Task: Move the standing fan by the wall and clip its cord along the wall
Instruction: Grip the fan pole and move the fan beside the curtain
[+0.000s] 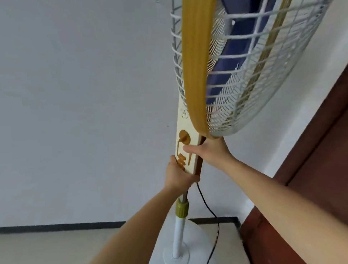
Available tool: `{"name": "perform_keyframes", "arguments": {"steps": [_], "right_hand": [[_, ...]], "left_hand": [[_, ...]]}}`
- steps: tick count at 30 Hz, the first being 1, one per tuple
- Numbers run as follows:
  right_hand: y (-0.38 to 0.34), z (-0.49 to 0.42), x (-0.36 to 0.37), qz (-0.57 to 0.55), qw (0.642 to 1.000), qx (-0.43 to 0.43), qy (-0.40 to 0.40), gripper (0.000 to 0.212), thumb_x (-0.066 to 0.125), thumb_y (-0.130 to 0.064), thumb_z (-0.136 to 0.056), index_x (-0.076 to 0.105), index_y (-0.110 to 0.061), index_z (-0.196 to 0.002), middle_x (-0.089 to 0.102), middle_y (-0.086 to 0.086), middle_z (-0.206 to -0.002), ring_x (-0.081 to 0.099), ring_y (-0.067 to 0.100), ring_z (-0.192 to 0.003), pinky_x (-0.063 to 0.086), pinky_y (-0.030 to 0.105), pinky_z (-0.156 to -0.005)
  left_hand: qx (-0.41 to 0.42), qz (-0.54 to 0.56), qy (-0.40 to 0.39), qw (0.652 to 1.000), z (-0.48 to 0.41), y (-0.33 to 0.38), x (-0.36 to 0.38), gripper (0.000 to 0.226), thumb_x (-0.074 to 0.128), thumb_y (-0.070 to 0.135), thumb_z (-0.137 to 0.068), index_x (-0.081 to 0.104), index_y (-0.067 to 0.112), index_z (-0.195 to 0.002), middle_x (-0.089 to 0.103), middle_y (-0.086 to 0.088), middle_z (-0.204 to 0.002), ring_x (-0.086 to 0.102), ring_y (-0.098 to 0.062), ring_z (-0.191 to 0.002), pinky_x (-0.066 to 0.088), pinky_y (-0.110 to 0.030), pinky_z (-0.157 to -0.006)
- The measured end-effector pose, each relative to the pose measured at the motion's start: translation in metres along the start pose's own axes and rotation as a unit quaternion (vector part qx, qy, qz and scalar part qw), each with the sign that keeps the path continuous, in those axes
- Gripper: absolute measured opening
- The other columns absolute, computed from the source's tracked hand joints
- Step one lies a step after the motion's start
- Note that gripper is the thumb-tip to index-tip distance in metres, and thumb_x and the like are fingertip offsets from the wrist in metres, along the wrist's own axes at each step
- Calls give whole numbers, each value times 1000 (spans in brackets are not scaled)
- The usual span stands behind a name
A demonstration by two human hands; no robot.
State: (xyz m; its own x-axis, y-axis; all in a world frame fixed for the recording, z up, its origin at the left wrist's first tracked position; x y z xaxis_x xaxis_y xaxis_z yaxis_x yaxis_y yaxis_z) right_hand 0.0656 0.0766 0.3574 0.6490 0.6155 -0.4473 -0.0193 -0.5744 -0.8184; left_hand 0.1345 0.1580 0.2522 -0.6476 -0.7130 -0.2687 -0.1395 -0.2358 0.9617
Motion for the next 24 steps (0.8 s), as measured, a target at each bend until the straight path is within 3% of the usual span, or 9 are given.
{"name": "perform_keyframes", "arguments": {"steps": [4, 7, 10, 14, 18, 24], "right_hand": [[-82, -25, 39, -20, 999, -24, -34, 47, 83, -16, -58, 59, -50, -79, 60, -38, -84, 59, -21, -80, 46, 11, -70], [-128, -38, 74, -28, 996, -52, -64, 56, 83, -17, -57, 58, -61, -79, 59, -43, -80, 59, -21, -81, 49, 15, -71], [-165, -48, 124, -46, 991, -81, -93, 55, 83, -17, -57, 57, -61, -78, 58, -43, -79, 57, -23, -80, 49, 14, -69], [-197, -57, 198, -65, 982, -106, -142, 42, 83, -17, -58, 58, -42, -82, 60, -32, -86, 60, -16, -79, 47, 12, -69], [-231, -71, 287, -98, 969, -132, -183, 49, 83, -17, -60, 57, -36, -97, 60, -24, -93, 61, -3, -85, 48, 15, -72], [-288, -95, 414, -129, 948, -147, -252, 48, 83, -20, -61, 56, -43, -94, 56, -32, -94, 59, -6, -85, 45, 10, -68]], "left_hand": [[-18, 10, 41, 999, 19, 37, -89, 64, 82, 15, -53, 42, 21, -102, 58, -1, -94, 57, -8, -71, 42, -11, -36], [-30, 14, 77, 996, 30, 48, -144, 63, 81, 15, -53, 42, 21, -103, 59, -1, -93, 60, -11, -73, 48, -16, -41], [-41, 20, 122, 991, 41, 43, -205, 65, 82, 14, -52, 42, 21, -103, 59, -3, -95, 61, -13, -75, 51, -19, -45], [-57, 21, 175, 983, 52, 21, -279, 66, 83, 15, -53, 41, 24, -103, 57, 2, -93, 58, -10, -74, 46, -15, -41], [-74, 25, 225, 971, 51, -13, -364, 66, 82, 15, -52, 41, 26, -102, 58, 1, -92, 62, -14, -74, 60, -28, -51], [-94, 29, 283, 954, 52, -50, -492, 65, 82, 16, -54, 39, 28, -101, 56, 3, -91, 62, -15, -76, 56, -21, -48]]}}
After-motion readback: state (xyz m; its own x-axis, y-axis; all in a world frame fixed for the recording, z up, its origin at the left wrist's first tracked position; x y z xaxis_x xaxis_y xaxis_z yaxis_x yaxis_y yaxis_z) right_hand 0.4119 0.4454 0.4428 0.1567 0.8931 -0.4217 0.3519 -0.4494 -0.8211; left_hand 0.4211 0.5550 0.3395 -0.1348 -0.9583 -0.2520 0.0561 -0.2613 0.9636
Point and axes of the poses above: each hand's wrist, its own z-axis away from the middle knuckle, its own x-axis out of the palm, y = z × x, the point moved 3 cm from there along -z, towards the middle knuckle
